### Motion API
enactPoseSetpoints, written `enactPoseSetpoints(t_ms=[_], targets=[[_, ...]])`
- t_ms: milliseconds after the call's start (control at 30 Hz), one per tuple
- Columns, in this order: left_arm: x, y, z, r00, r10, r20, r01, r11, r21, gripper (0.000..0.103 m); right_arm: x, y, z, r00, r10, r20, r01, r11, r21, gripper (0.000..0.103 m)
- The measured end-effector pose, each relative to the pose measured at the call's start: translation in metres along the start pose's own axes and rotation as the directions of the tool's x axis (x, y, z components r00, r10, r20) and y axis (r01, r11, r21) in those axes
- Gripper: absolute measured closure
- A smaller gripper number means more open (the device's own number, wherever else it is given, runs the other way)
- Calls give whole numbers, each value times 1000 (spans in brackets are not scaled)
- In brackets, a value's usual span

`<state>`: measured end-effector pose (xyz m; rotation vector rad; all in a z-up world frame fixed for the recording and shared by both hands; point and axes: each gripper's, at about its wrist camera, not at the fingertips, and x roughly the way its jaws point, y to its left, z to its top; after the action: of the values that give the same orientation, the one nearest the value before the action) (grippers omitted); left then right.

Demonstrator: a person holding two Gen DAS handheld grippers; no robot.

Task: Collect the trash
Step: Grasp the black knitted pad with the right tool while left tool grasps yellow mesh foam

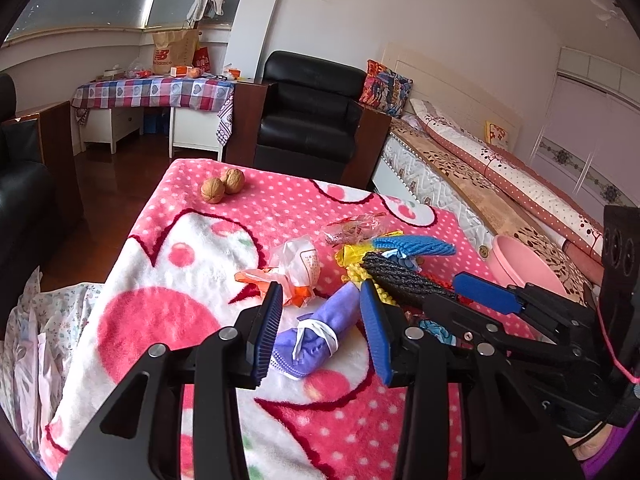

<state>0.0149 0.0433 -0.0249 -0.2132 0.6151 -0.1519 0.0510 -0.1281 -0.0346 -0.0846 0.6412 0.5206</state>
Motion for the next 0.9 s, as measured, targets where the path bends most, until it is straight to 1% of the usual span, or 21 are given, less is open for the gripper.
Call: enactPoseSetpoints(t_ms=[33,67,100,133,200,333,467,567,700,733,900], targets=[[1,-1,0,1000,-7,-3,7,1000,5,67,1,-2,0,1000,5,-8,-5,1000,7,74],[2,-2,-1,1000,-15,-8,16,1000,8,68,2,-4,0,1000,16,-15,-15,1000,17,84],[4,-3,-1,1000,-24,-13,24,1000,10,68,2,-7,0,999,28,-18,-27,999,30,91],[5,-4,-2,999,-36,-20,36,999,10,69,0,-8,0,999,43,-18,-42,998,43,92],[9,-8,-3,997,-60,-38,61,998,14,69,-5,-12,0,997,82,-8,-81,994,69,94],[23,-16,-5,994,-74,-83,77,997,33,69,-19,-16,2,991,130,22,-132,987,96,94],[38,-20,-8,991,-50,-124,54,998,28,69,-33,-19,6,984,173,51,-178,976,123,94],[44,-22,-8,991,-28,-133,34,999,38,69,-43,-22,10,978,194,77,-203,969,143,94],[52,-21,-9,988,42,-148,-34,998,57,69,-55,-28,16,969,218,114,-236,956,175,95],[52,-20,-9,988,50,-145,-43,998,54,69,-58,-29,17,968,220,121,-239,955,177,95],[55,-19,-11,988,24,-151,-16,998,55,69,-67,-31,21,964,222,144,-246,953,176,95]])
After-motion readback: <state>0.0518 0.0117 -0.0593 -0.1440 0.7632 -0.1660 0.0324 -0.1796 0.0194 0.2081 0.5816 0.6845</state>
